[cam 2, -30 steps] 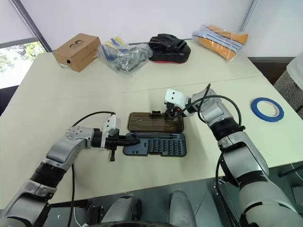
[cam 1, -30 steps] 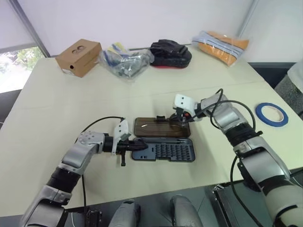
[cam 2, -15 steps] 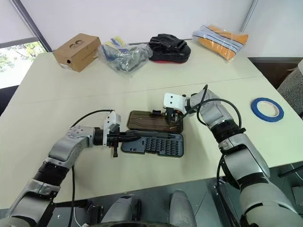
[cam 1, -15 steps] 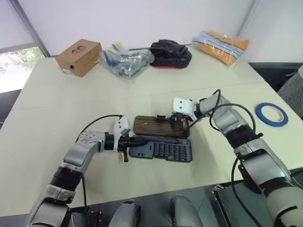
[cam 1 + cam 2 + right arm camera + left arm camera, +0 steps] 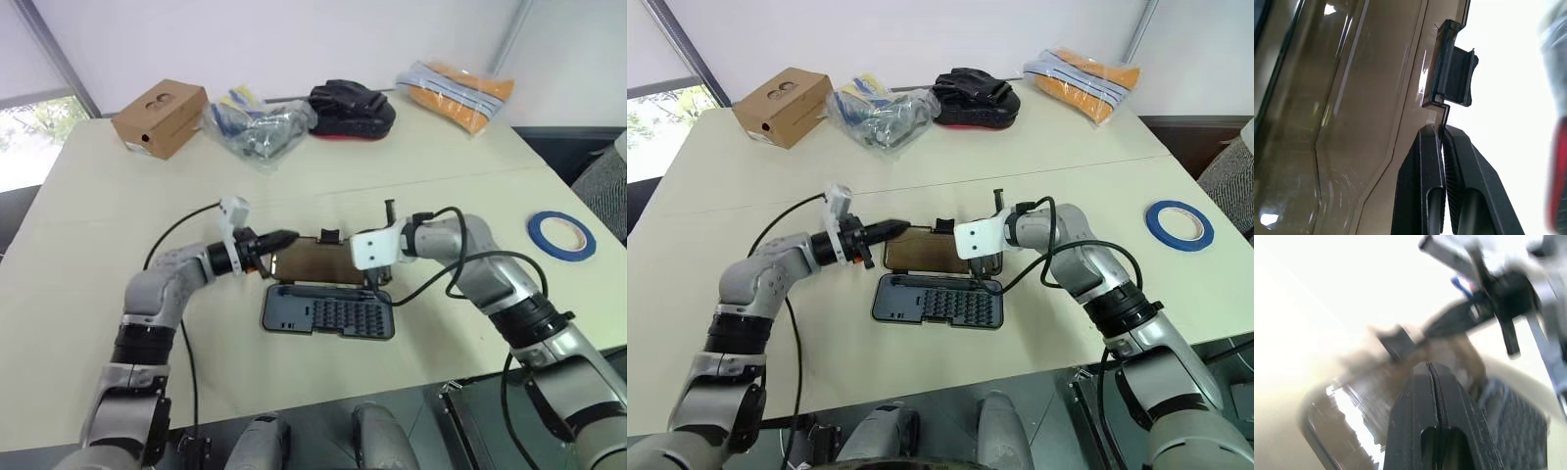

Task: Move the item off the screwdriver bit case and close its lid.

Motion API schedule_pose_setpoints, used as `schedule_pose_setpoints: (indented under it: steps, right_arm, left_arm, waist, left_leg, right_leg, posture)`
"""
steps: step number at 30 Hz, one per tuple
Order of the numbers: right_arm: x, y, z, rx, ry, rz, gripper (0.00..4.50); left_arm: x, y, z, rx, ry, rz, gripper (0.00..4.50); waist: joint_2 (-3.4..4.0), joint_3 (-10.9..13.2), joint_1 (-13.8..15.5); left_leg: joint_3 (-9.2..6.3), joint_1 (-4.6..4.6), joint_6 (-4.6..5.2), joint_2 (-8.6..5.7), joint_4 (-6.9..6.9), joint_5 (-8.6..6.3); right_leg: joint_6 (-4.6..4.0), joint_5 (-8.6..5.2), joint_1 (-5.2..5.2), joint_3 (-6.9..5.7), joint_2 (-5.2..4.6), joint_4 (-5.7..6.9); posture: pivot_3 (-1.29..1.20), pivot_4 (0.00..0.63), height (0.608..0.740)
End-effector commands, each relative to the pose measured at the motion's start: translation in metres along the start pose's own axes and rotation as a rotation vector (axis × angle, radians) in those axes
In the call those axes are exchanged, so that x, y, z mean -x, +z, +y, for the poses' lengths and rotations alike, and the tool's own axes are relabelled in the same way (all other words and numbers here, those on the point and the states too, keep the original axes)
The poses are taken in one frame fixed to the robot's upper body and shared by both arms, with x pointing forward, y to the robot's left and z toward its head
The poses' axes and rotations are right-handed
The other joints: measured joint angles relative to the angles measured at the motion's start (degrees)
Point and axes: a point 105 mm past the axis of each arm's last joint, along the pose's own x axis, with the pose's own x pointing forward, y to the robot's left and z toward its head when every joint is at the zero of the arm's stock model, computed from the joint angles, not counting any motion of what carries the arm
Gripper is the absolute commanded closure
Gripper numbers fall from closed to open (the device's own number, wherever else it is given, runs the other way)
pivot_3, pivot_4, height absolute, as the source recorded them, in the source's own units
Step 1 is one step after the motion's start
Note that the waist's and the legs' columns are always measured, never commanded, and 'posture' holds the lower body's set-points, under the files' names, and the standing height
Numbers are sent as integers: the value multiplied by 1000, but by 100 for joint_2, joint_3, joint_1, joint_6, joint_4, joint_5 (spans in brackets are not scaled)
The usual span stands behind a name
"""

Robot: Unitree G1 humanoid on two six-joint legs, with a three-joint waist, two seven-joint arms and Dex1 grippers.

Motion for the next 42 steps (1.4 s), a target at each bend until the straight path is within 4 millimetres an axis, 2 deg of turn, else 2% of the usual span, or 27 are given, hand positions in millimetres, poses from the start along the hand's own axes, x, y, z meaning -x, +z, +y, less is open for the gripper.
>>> schedule_pose_setpoints:
  steps: [1,3,5,6,9,12,17,23,26,30,33,36,38,42]
  right_arm:
    - [6,9,-11,99,-78,-4,4462]
    - [8,12,-15,135,-108,-3,4462]
    - [9,14,-17,151,-127,-3,4462]
    - [9,14,-17,145,-128,-4,4462]
    - [10,16,-19,157,-140,1,4462]
    - [11,17,-22,151,-149,1,4462]
    - [12,19,-26,149,-163,2,4462]
    - [14,18,-26,152,-162,5,4462]
    - [16,17,-25,122,-155,10,3536]
    - [26,12,-26,45,-126,46,1594]
    - [49,10,-26,-68,-61,60,41]
    - [83,11,-33,-225,-60,46,41]
    - [105,9,-40,-329,-94,47,41]
    - [133,-2,-35,-398,-100,113,41]
  left_arm:
    - [5,33,10,50,51,-131,4500]
    - [10,47,23,80,100,-190,4500]
    - [14,53,32,95,135,-215,4500]
    - [15,53,37,92,156,-215,4500]
    - [17,35,53,37,225,-129,4500]
    - [11,11,50,-33,178,-16,4500]
    - [5,-27,32,-124,48,161,4500]
    - [8,-31,27,-120,-15,174,4500]
    - [8,-29,27,-119,-16,165,4500]
    - [6,-26,27,-109,-19,149,4500]
    - [3,-23,24,-99,-35,131,4500]
    - [-1,-18,13,-94,-96,123,4500]
    - [0,-18,-6,-81,-205,152,4500]
    - [9,-22,-36,-85,-373,246,4500]
  waist:
    - [-1,1,-1]
    - [-3,2,-1]
    - [-3,2,-1]
    - [-3,2,-1]
    - [-3,2,-3]
    - [-2,2,4]
    - [-2,2,5]
    - [-2,2,1]
    - [-2,2,10]
    - [-2,2,12]
    - [-2,3,25]
    - [-2,4,48]
    - [-2,7,65]
    - [-2,8,132]
  left_leg:
    - [0,-1,0,0,0,0]
    - [0,0,0,0,1,0]
    - [0,-1,-1,-1,2,0]
    - [0,-1,-1,-1,2,1]
    - [1,0,-1,-2,2,1]
    - [1,-1,-2,-3,2,1]
    - [3,-2,-2,-3,1,1]
    - [3,-2,-2,-3,0,1]
    - [3,-3,-1,-3,1,1]
    - [2,-3,-1,-3,1,1]
    - [2,-5,-1,-3,2,1]
    - [0,-9,0,-4,4,0]
    - [-1,-10,0,-3,4,0]
    - [1,-6,6,-1,1,-4]
  right_leg:
    - [0,0,0,0,0,-1]
    - [0,0,0,0,0,0]
    - [0,0,0,0,0,-1]
    - [0,0,0,-1,0,-1]
    - [0,0,0,-1,0,-1]
    - [0,0,0,-1,0,-2]
    - [0,0,1,-1,0,-3]
    - [0,0,0,-1,0,-2]
    - [0,0,1,-1,0,-2]
    - [0,0,1,-1,0,-2]
    - [0,0,1,-1,0,-3]
    - [0,0,1,-1,0,-4]
    - [0,0,2,-1,0,-5]
    - [0,0,3,-1,0,-5]
  posture:
    - [0,150,740]
    - [0,150,740]
    - [0,150,740]
    - [0,150,740]
    - [0,150,740]
    - [0,150,740]
    - [0,150,740]
    - [0,150,740]
    - [0,150,740]
    - [0,150,740]
    - [0,150,740]
    - [0,150,740]
    - [0,150,740]
    - [0,150,740]
